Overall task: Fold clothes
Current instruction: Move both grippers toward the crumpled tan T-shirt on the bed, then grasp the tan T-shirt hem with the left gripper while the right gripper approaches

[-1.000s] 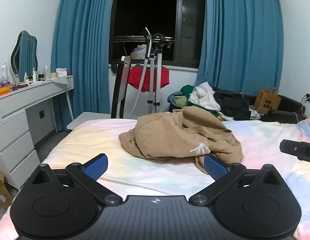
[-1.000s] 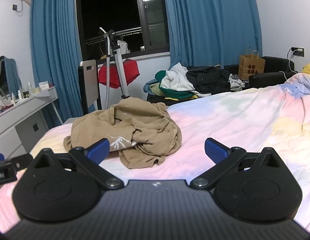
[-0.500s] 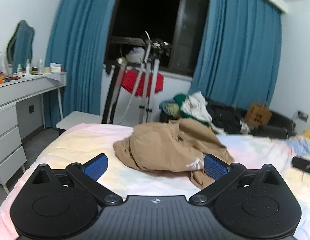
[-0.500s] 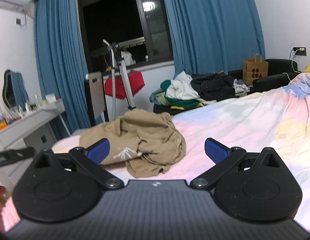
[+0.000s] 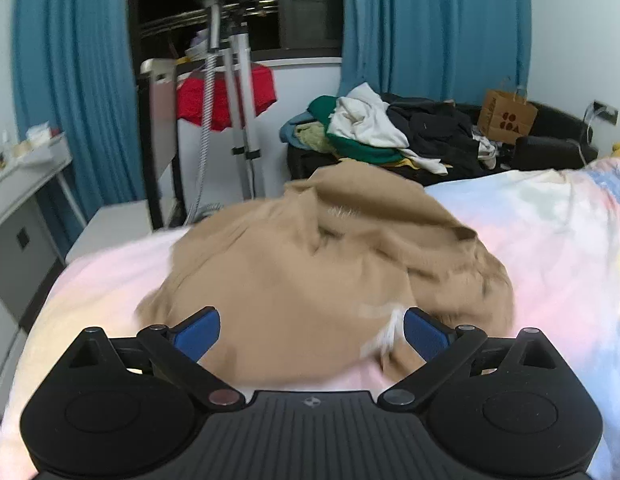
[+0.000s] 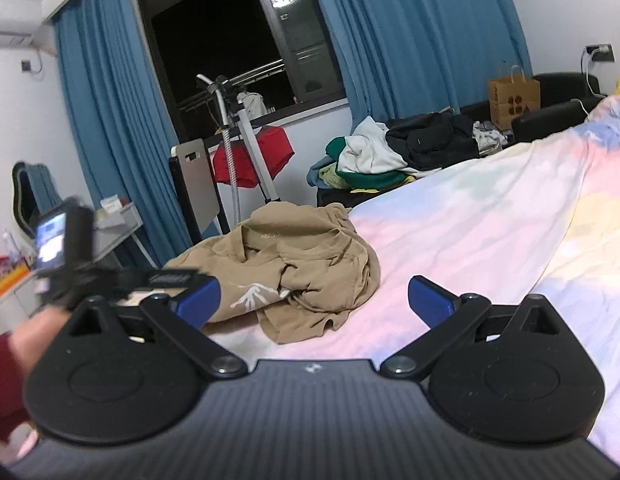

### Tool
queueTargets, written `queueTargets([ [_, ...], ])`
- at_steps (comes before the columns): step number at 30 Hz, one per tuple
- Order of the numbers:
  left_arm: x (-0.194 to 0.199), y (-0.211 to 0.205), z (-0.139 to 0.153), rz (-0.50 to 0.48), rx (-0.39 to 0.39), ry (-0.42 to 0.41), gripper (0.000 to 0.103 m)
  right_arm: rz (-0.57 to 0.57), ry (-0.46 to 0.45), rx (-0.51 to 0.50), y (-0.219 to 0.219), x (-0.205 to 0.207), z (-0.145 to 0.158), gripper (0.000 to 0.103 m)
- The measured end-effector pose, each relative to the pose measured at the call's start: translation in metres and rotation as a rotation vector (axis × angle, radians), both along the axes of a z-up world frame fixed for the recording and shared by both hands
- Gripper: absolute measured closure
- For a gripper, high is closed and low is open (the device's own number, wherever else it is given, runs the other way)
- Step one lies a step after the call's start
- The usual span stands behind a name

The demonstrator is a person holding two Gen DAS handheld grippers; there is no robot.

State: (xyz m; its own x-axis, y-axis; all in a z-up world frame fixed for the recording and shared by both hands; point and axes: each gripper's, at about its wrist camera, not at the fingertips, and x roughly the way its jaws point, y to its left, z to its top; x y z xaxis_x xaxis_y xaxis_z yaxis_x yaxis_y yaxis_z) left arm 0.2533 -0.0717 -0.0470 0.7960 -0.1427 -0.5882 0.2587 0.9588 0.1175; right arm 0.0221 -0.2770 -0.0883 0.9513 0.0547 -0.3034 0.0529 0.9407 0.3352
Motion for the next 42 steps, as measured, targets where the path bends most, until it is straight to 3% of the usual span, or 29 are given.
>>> queueTargets([
  [6,0.090,-0.051,-0.025,-0.019,0.182,-0.043,0.007,-0.046,0.061,-0.048,-0.014,0.045,-0.035,0.001],
  [11,0.154,-0.062,-0.047,0.066,0.166,0.012,0.016,-0.022,0.086,-0.060,-0.014,0.076,-0.056,0.001],
  [14,0.177,-0.066,-0.055,0.127,0.182,0.037,0.041,-0.009,0.089,-0.073,-0.012,0.083,-0.064,0.001],
  [16,0.182,-0.065,-0.056,0.169,0.188,0.026,0.075,-0.014,0.098,-0.066,-0.016,0.086,-0.071,0.001],
  [18,0.177,-0.056,-0.049,0.202,0.152,0.010,0.097,-0.026,0.099,-0.049,-0.021,0.087,-0.073,0.001],
  [20,0.158,-0.043,-0.037,0.198,0.081,-0.004,0.098,-0.045,0.084,-0.043,-0.025,0.086,-0.072,0.001],
  [24,0.099,-0.022,0.001,0.097,0.006,-0.138,0.099,-0.073,0.041,-0.041,-0.030,0.081,-0.068,0.001],
  [31,-0.033,0.018,0.064,-0.056,-0.145,-0.187,0.100,-0.066,-0.050,0.039,-0.039,0.065,-0.056,0.001],
  [34,-0.092,0.030,0.079,-0.160,-0.121,-0.241,0.100,-0.043,-0.100,0.016,-0.034,0.053,-0.047,0.001],
  [37,-0.136,0.046,0.082,-0.200,-0.139,-0.236,0.100,-0.013,-0.129,-0.036,-0.025,0.041,-0.036,0.001],
  [39,-0.163,0.057,0.077,-0.200,-0.152,-0.225,0.100,0.043,-0.103,-0.054,-0.016,0.036,-0.031,0.002],
  [42,-0.191,0.074,0.052,-0.194,-0.099,-0.211,0.099,0.126,-0.021,-0.074,-0.004,0.031,-0.029,0.024],
])
